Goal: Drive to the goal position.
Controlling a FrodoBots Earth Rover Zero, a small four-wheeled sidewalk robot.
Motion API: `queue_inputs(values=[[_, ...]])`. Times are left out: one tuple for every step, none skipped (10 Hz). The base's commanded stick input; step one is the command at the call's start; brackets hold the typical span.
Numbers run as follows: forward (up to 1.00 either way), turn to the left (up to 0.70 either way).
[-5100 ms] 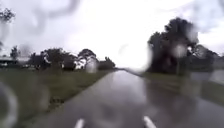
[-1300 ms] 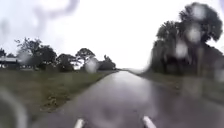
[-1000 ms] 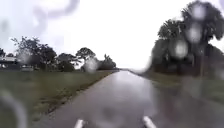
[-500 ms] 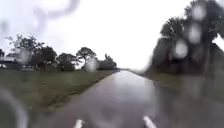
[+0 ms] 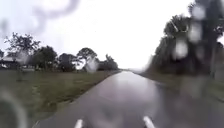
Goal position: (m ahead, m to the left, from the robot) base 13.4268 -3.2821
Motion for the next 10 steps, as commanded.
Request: queue_inputs(values=[[0.85,0.00],[0.85,0.00],[0.85,0.00],[0.85,0.00],[0.85,0.00],[0.85,-0.34],[0.85,-0.34],[0.85,-0.01],[0.85,0.00],[0.85,0.00]])
